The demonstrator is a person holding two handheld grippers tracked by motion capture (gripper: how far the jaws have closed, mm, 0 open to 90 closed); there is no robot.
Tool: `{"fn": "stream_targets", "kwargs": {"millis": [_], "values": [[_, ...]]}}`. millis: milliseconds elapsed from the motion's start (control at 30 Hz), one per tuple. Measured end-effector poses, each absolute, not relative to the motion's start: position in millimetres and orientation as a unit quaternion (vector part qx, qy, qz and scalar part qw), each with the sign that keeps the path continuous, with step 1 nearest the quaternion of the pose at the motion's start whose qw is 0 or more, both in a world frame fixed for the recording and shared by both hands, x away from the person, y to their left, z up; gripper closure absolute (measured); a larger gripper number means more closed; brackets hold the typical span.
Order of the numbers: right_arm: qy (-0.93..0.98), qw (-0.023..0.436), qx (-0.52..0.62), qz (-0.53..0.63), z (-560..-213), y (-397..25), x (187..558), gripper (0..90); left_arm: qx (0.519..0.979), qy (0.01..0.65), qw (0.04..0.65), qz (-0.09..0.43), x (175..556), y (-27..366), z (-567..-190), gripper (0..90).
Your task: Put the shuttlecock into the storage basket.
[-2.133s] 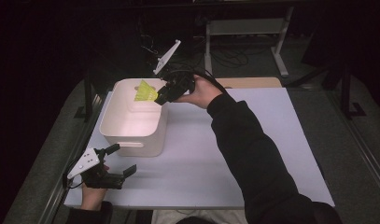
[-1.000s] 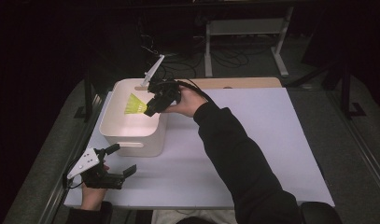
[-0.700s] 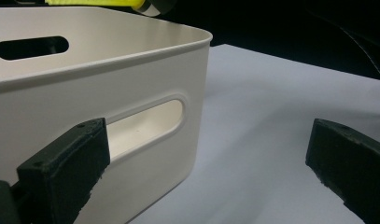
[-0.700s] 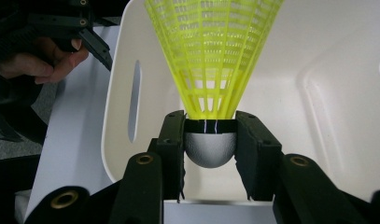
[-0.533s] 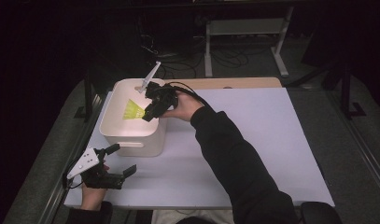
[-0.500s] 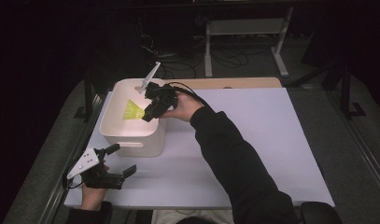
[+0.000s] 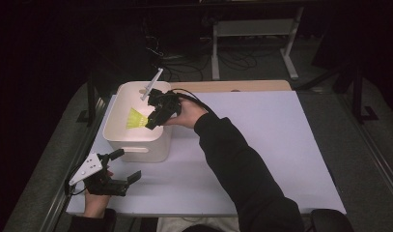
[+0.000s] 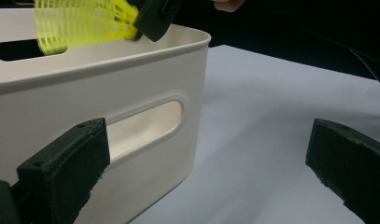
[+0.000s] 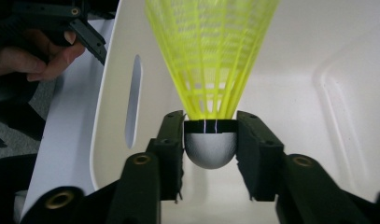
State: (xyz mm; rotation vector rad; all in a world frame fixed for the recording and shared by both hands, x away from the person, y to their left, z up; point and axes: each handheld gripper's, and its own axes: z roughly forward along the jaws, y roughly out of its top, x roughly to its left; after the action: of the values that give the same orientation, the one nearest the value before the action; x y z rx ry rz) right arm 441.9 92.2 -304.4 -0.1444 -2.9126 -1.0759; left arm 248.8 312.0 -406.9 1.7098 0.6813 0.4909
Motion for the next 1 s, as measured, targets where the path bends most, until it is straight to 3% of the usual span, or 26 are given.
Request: {"fn": "stream_targets", "kwargs": {"millis": [700,1000], "values": [[-0.924,-0.022,-0.086,-0.372,-280.3,65.0,434.7,7.7,0.733,0.293,0.577,0.211,248.9,311.6,-407.2,0.0],[-0.923,-0.034,-0.104,-0.368,-276.3,52.5,432.9,0.0,0.733,0.293,0.576,0.211,249.0,311.6,-407.2,0.0]]}}
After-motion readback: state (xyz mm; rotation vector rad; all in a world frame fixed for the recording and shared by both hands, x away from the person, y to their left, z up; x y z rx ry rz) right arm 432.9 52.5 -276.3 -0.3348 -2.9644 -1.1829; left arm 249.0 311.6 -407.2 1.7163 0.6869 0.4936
